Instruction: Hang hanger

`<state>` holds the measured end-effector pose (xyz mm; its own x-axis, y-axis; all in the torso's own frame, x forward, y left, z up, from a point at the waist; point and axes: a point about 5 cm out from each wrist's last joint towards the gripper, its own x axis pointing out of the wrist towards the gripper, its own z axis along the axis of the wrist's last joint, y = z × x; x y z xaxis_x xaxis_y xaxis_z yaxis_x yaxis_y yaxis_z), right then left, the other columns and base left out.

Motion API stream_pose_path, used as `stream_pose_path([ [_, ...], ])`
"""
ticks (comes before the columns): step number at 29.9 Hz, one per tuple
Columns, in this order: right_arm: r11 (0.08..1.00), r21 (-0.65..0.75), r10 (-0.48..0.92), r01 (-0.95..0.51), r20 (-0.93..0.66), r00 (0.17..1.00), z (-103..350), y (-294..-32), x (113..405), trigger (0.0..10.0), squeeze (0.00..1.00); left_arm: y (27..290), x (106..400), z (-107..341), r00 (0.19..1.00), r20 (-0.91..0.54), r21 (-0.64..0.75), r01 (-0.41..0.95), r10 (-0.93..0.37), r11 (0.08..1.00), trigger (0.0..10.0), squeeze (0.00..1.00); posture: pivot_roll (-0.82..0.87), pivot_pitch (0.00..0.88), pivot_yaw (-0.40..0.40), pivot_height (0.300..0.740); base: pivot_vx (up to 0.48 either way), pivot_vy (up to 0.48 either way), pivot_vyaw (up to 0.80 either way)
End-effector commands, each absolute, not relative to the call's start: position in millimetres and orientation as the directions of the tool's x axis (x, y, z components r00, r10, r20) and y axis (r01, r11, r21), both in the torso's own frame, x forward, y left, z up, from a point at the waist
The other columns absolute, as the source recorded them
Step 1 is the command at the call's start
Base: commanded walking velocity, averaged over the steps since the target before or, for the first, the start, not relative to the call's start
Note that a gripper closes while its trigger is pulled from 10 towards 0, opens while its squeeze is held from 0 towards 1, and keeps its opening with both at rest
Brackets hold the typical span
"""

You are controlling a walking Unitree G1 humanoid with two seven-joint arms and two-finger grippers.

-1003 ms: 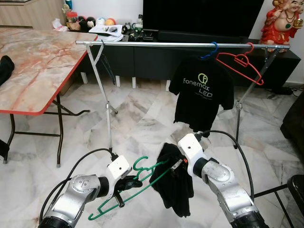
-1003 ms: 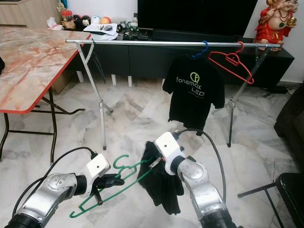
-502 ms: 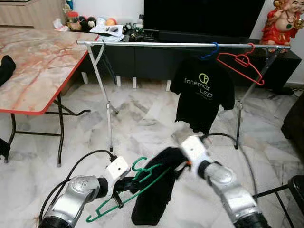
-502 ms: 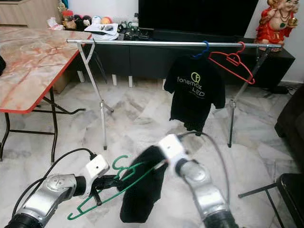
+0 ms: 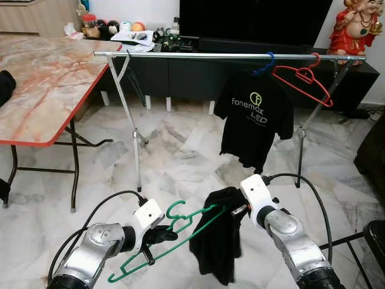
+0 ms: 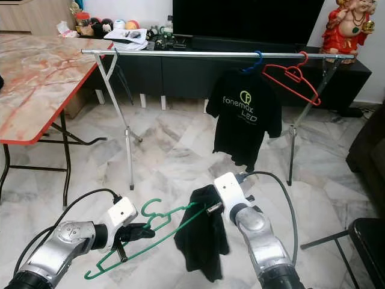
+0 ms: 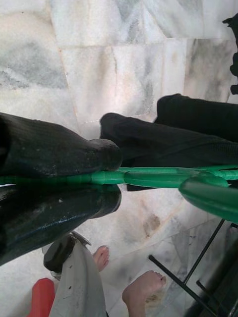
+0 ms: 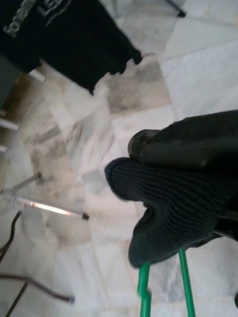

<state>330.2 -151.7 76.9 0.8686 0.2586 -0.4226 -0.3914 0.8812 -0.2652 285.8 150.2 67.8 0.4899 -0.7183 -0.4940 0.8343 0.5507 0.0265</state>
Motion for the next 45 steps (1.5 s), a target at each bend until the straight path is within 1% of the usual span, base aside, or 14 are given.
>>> stream_pose_path([
  [1, 0.895, -0.284, 0.217, -0.344, -0.395, 0.893, 83, -158, 336, 10.0, 0.0, 154, 286, 72, 0.497, -0.495, 0.049, 0.835, -0.713, 0.548, 10.0, 0.0, 0.07, 0.093, -0.037, 0.74, 0.0, 0.0, 0.0],
  [8, 0.897, -0.328, 0.156, -0.296, -0.392, 0.907, 82, -164, 339, 10.0, 0.0, 154, 285, 72, 0.494, -0.498, 0.047, 0.836, -0.713, 0.547, 10.0, 0.0, 0.07, 0.093, -0.037, 0.74, 0.0, 0.0, 0.0],
  [18, 0.863, -0.224, 0.34, -0.453, -0.407, 0.848, 80, -138, 331, 10.0, 0.0, 149, 287, 72, 0.496, -0.488, 0.048, 0.837, -0.718, 0.545, 10.0, 0.0, 0.06, 0.09, -0.037, 0.74, 0.0, 0.0, 0.0],
  [22, 0.823, -0.09, 0.484, -0.56, -0.403, 0.777, 87, -120, 318, 10.0, 0.0, 151, 288, 72, 0.509, -0.489, 0.06, 0.83, -0.708, 0.555, 10.0, 0.0, 0.07, 0.089, -0.039, 0.74, 0.0, 0.0, 0.0],
  [27, 0.854, -0.025, 0.475, -0.52, -0.37, 0.798, 97, -118, 313, 10.0, 0.0, 152, 288, 72, 0.513, -0.49, 0.064, 0.827, -0.705, 0.558, 10.0, 0.0, 0.06, 0.091, -0.038, 0.74, 0.0, 0.0, 0.0],
  [30, 0.813, 0.049, 0.563, -0.581, -0.325, 0.76, 109, -109, 303, 10.0, 0.0, 151, 289, 71, 0.514, -0.49, 0.065, 0.827, -0.704, 0.558, 10.0, 0.0, 0.06, 0.09, -0.037, 0.74, 0.0, 0.0, 0.0],
  [31, 0.752, 0.079, 0.646, -0.655, -0.286, 0.707, 119, -100, 292, 10.0, 0.0, 150, 290, 71, 0.516, -0.491, 0.066, 0.826, -0.702, 0.56, 10.0, 0.0, 0.06, 0.09, -0.036, 0.74, 0.0, 0.0, 0.0],
  [34, 0.676, 0.07, 0.724, -0.733, -0.246, 0.644, 130, -91, 280, 10.0, 0.0, 150, 291, 70, 0.518, -0.492, 0.069, 0.825, -0.7, 0.561, 10.0, 0.0, 0.05, 0.09, -0.036, 0.74, 0.0, 0.0, 0.0],
  [37, 0.642, 0.051, 0.75, -0.765, -0.25, 0.612, 131, -89, 273, 10.0, 0.0, 149, 291, 70, 0.517, -0.491, 0.07, 0.825, -0.701, 0.56, 10.0, 0.0, 0.05, 0.09, -0.036, 0.74, 0.0, 0.0, 0.0],
  [38, 0.645, 0.044, 0.744, -0.763, -0.264, 0.613, 129, -91, 273, 10.0, 0.0, 148, 291, 70, 0.517, -0.49, 0.07, 0.826, -0.702, 0.56, 10.0, 0.0, 0.05, 0.088, -0.036, 0.74, 0.0, 0.0, 0.0],
  [40, 0.732, 0.008, 0.639, -0.682, -0.354, 0.682, 113, -104, 284, 10.0, 0.0, 147, 292, 70, 0.517, -0.488, 0.069, 0.826, -0.703, 0.559, 10.0, 0.0, 0.06, 0.088, -0.036, 0.74, 0.0, 0.0, 0.0],
  [41, 0.732, 0.008, 0.639, -0.682, -0.354, 0.682, 113, -104, 284, 10.0, 0.0, 147, 292, 70, 0.517, -0.488, 0.069, 0.826, -0.703, 0.559, 10.0, 0.0, 0.06, 0.088, -0.036, 0.74, 0.0, 0.0, 0.0],
  [42, 0.78, -0.014, 0.573, -0.626, -0.389, 0.722, 108, -111, 290, 10.0, 0.0, 147, 291, 69, 0.516, -0.489, 0.068, 0.826, -0.703, 0.559, 10.0, 0.0, 0.06, 0.088, -0.036, 0.74, 0.0, 0.0, 0.0],
  [45, 0.802, 0.053, 0.579, -0.595, -0.316, 0.752, 120, -108, 295, 10.0, 0.0, 149, 290, 69, 0.52, -0.493, 0.07, 0.823, -0.698, 0.563, 10.0, 0.0, 0.06, 0.09, -0.036, 0.74, 0.0, 0.0, 0.0],
])
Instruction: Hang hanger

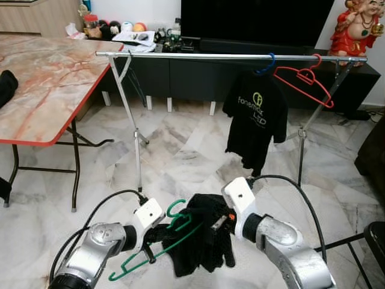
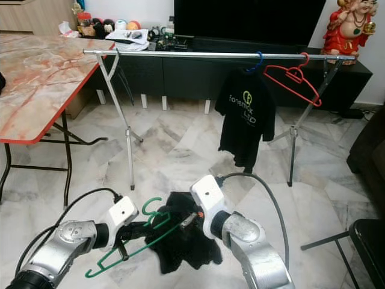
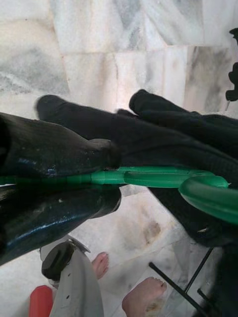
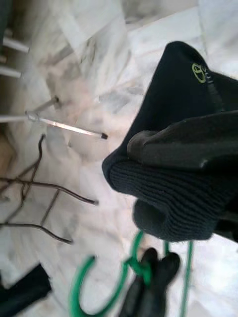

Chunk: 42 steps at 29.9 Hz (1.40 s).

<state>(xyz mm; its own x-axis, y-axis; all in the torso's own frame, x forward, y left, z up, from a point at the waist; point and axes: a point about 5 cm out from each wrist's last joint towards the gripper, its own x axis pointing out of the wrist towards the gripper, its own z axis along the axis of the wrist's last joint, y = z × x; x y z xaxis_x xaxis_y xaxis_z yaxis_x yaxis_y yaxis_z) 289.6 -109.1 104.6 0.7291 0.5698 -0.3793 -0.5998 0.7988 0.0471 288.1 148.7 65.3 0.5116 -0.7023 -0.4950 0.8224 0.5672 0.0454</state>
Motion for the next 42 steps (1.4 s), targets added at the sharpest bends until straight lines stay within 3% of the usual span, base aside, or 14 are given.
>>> stream_pose_path([
  [1, 0.802, 0.068, 0.588, -0.594, -0.263, 0.765, 129, -106, 296, 10.0, 0.0, 151, 290, 68, 0.521, -0.494, 0.07, 0.822, -0.696, 0.565, 10.0, 0.0, 0.06, 0.09, -0.035, 0.74, 0.0, 0.0, 0.0],
  [6, 0.876, -0.124, 0.394, -0.466, -0.374, 0.84, 110, -130, 308, 10.0, 0.0, 152, 289, 68, 0.511, -0.502, 0.067, 0.827, -0.697, 0.558, 10.0, 0.0, 0.06, 0.091, -0.035, 0.74, 0.0, 0.0, 0.0],
  [9, 0.932, -0.145, 0.248, -0.331, -0.406, 0.879, 96, -151, 317, 10.0, 0.0, 153, 287, 67, 0.493, -0.51, 0.056, 0.837, -0.705, 0.545, 10.0, 0.0, 0.06, 0.092, -0.036, 0.74, 0.0, 0.0, 0.0],
  [16, 0.944, -0.135, 0.22, -0.3, -0.416, 0.882, 92, -154, 319, 10.0, 0.0, 154, 285, 67, 0.499, -0.51, 0.057, 0.832, -0.701, 0.551, 10.0, 0.0, 0.07, 0.093, -0.038, 0.74, 0.0, 0.0, 0.0],
  [23, 0.908, -0.082, 0.342, -0.41, -0.418, 0.841, 90, -136, 313, 10.0, 0.0, 155, 292, 70, 0.548, -0.488, 0.099, 0.808, -0.679, 0.581, 10.0, 0.0, 0.06, 0.096, -0.038, 0.74, 0.0, 0.0, 0.0],
  [26, 0.875, 0.003, 0.449, -0.485, -0.382, 0.808, 97, -124, 307, 10.0, 0.0, 154, 296, 72, 0.572, -0.481, 0.132, 0.796, -0.664, 0.59, 10.0, 0.0, 0.06, 0.095, -0.037, 0.74, 0.0, 0.0, 0.0],
  [29, 0.739, 0.104, 0.667, -0.666, -0.255, 0.7, 123, -97, 291, 10.0, 0.0, 151, 299, 72, 0.595, -0.472, 0.15, 0.782, -0.651, 0.605, 10.0, 0.0, 0.06, 0.094, -0.036, 0.74, 0.0, 0.0, 0.0],
  [36, 0.615, 0.104, 0.783, -0.782, -0.203, 0.588, 138, -76, 272, 10.0, 0.0, 149, 302, 74, 0.607, -0.456, 0.163, 0.776, -0.651, 0.609, 10.0, 0.0, 0.06, 0.093, -0.035, 0.74, 0.0, 0.0, 0.0],
  [42, 0.619, 0.076, 0.773, -0.781, -0.234, 0.59, 131, -81, 271, 10.0, 0.0, 148, 304, 75, 0.616, -0.444, 0.17, 0.771, -0.651, 0.614, 10.0, 0.0, 0.06, 0.093, -0.035, 0.74, 0.0, 0.0, 0.0],
])
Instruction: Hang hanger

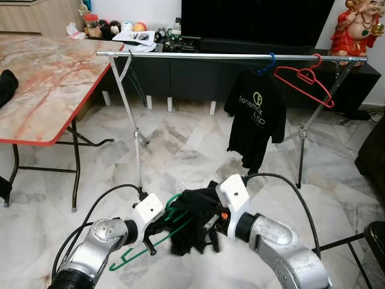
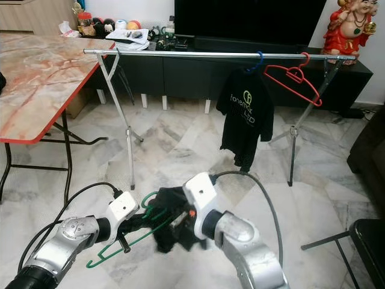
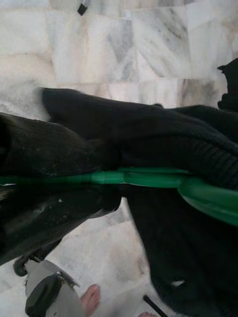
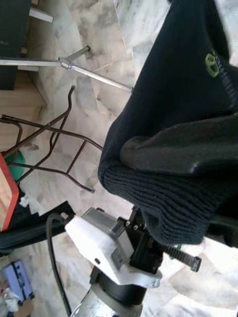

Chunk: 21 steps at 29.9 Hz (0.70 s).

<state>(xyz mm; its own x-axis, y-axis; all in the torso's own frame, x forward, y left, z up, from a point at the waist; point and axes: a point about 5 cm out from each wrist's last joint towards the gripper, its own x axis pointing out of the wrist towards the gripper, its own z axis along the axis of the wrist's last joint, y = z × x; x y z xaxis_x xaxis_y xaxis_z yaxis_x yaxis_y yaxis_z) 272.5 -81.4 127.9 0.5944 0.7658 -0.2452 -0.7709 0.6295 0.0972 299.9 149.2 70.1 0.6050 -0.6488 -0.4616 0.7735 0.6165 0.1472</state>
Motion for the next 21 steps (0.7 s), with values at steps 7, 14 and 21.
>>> stream_pose_path([
  [7, 0.824, 0.025, 0.532, -0.567, -0.382, 0.756, 106, -117, 295, 10.0, 0.0, 150, 307, 77, 0.655, -0.415, 0.2, 0.743, -0.632, 0.638, 10.0, 0.0, 0.06, 0.091, -0.037, 0.74, 0.0, 0.0, 0.0],
  [14, 0.711, 0.084, 0.684, -0.698, -0.316, 0.658, 110, -101, 280, 10.0, 0.0, 153, 317, 87, 0.73, -0.332, 0.222, 0.675, -0.597, 0.703, 10.0, 0.0, 0.06, 0.09, -0.036, 0.74, 0.0, 0.0, 0.0],
  [21, 0.602, 0.08, 0.78, -0.795, -0.275, 0.563, 114, -98, 268, 10.0, 0.0, 149, 316, 88, 0.714, -0.322, 0.19, 0.692, -0.622, 0.697, 10.0, 0.0, 0.06, 0.092, -0.035, 0.74, 0.0, 0.0, 0.0],
])
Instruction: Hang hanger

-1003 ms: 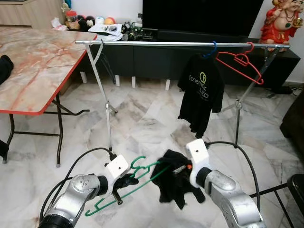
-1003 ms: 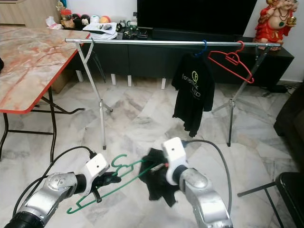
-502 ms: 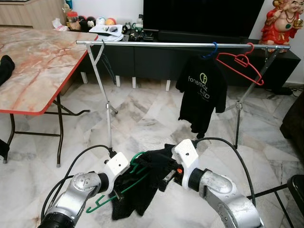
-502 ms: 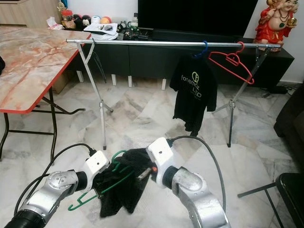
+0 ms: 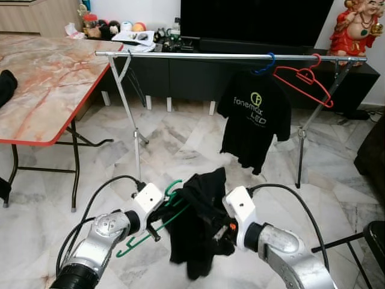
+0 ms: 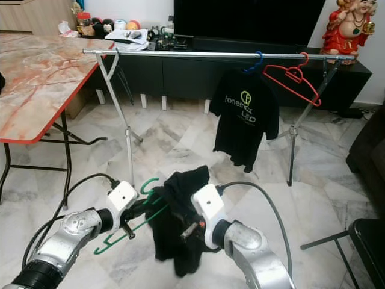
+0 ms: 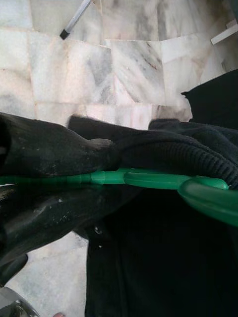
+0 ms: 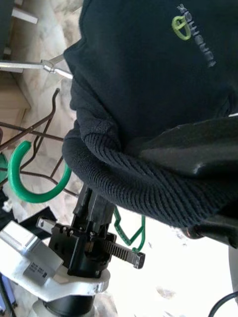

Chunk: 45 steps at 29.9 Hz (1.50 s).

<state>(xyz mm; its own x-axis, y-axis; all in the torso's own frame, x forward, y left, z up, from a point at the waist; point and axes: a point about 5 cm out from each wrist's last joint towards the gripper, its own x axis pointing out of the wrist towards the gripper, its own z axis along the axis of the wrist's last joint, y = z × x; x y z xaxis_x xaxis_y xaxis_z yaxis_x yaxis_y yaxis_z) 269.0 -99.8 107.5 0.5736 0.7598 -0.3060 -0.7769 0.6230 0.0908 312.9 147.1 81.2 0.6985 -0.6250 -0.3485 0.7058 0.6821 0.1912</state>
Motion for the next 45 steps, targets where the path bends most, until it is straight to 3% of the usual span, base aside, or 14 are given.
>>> stream_pose_path([
  [1, 0.601, 0.069, 0.78, -0.796, -0.27, 0.565, 115, -100, 269, 10.0, 0.0, 148, 315, 87, 0.704, -0.325, 0.175, 0.701, -0.631, 0.691, 10.0, 0.0, 0.06, 0.094, -0.034, 0.74, 0.0, 0.0, 0.0],
  [11, 0.585, -0.053, 0.797, -0.809, -0.143, 0.586, 143, -88, 295, 10.0, 0.0, 145, 307, 82, 0.645, -0.351, 0.126, 0.75, -0.678, 0.649, 10.0, 0.0, 0.06, 0.099, -0.031, 0.74, 0.0, 0.0, 0.0],
  [17, 0.545, -0.085, 0.826, -0.834, -0.115, 0.551, 149, -80, 298, 10.0, 0.0, 145, 303, 83, 0.616, -0.358, 0.097, 0.772, -0.701, 0.628, 10.0, 0.0, 0.06, 0.102, -0.032, 0.74, 0.0, 0.0, 0.0],
  [23, 0.616, -0.182, 0.748, -0.766, -0.169, 0.641, 144, -82, 319, 10.0, 0.0, 144, 298, 82, 0.582, -0.363, 0.07, 0.795, -0.727, 0.602, 10.0, 0.0, 0.06, 0.108, -0.031, 0.74, 0.0, 0.0, 0.0],
  [27, 0.674, -0.151, 0.701, -0.723, -0.174, 0.691, 144, -80, 331, 10.0, 0.0, 144, 298, 84, 0.58, -0.366, 0.071, 0.797, -0.728, 0.6, 10.0, 0.0, 0.06, 0.11, -0.033, 0.74, 0.0, 0.0, 0.0],
  [29, 0.598, -0.119, 0.776, -0.792, -0.159, 0.61, 148, -71, 323, 10.0, 0.0, 145, 298, 85, 0.585, -0.364, 0.07, 0.793, -0.725, 0.605, 10.0, 0.0, 0.06, 0.112, -0.034, 0.74, 0.0, 0.0, 0.0],
  [35, 0.475, -0.11, 0.852, -0.873, -0.189, 0.487, 140, -63, 307, 10.0, 0.0, 144, 297, 84, 0.581, -0.365, 0.062, 0.795, -0.727, 0.604, 10.0, 0.0, 0.06, 0.113, -0.032, 0.74, 0.0, 0.0, 0.0],
  [40, 0.431, -0.097, 0.882, -0.897, -0.165, 0.442, 143, -59, 302, 10.0, 0.0, 144, 297, 85, 0.58, -0.365, 0.059, 0.795, -0.728, 0.603, 10.0, 0.0, 0.06, 0.115, -0.029, 0.74, 0.0, 0.0, 0.0],
  [44, 0.446, -0.097, 0.873, -0.89, -0.173, 0.456, 143, -60, 304, 10.0, 0.0, 144, 297, 85, 0.58, -0.365, 0.057, 0.795, -0.728, 0.604, 10.0, 0.0, 0.06, 0.115, -0.029, 0.74, 0.0, 0.0, 0.0],
  [45, 0.462, -0.094, 0.863, -0.882, -0.182, 0.471, 142, -61, 307, 10.0, 0.56, 144, 297, 85, 0.581, -0.364, 0.057, 0.794, -0.728, 0.605, 10.0, 0.0, 0.06, 0.115, -0.029, 0.74, 0.0, 0.0, 0.0],
])
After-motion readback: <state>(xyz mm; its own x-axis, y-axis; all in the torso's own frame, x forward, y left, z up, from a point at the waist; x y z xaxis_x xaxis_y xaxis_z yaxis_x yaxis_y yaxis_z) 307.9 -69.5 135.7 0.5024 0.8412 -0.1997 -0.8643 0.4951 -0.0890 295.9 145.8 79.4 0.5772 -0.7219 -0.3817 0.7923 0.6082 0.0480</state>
